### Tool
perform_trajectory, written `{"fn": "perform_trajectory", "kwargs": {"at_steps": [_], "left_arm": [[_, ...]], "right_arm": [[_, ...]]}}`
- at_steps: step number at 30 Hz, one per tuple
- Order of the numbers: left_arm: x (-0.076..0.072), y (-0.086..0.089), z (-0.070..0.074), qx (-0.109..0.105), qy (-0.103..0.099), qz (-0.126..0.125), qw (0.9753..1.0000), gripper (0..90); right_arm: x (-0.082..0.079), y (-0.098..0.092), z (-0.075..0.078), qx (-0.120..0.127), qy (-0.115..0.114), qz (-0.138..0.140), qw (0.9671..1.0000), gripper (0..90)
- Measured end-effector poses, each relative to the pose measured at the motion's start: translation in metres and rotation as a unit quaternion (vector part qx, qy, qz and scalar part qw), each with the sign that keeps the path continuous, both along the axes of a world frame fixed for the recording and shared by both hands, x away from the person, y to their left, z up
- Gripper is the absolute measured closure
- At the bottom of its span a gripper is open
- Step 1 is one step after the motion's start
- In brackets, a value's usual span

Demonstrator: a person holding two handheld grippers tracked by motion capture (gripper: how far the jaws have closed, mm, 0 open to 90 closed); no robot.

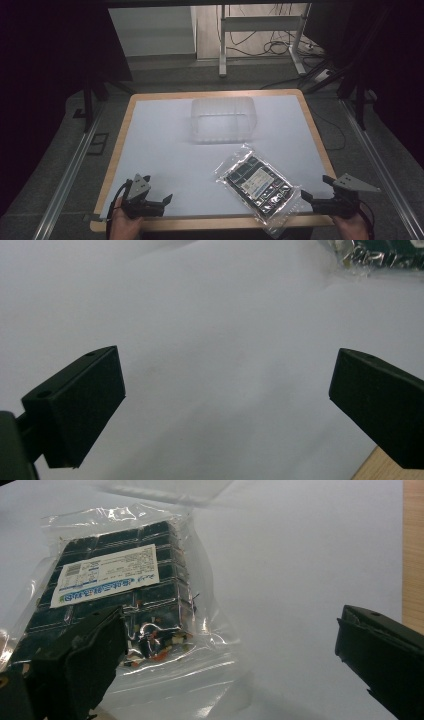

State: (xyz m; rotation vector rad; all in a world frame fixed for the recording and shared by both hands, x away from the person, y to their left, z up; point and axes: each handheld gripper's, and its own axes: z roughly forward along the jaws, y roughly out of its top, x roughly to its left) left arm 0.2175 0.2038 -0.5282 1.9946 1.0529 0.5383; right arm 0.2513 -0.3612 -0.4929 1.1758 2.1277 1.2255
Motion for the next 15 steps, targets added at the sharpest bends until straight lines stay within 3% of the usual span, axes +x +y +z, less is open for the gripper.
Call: {"fn": "perform_trajectory", "kwargs": {"at_steps": [8, 15], "left_arm": [[0.0012, 0.0008, -0.0011, -0.017, 0.012, -0.01, 0.9997, 1.1], [0.0017, 0.0001, -0.0016, -0.018, 0.016, -0.015, 0.9996, 1.3]], "right_arm": [[-0.0014, 0.0017, 0.0, -0.004, 0.003, -0.004, 1.0, 0.0], [-0.001, 0.0015, -0.0003, -0.004, 0.001, 0.005, 1.0, 0.0]]}}
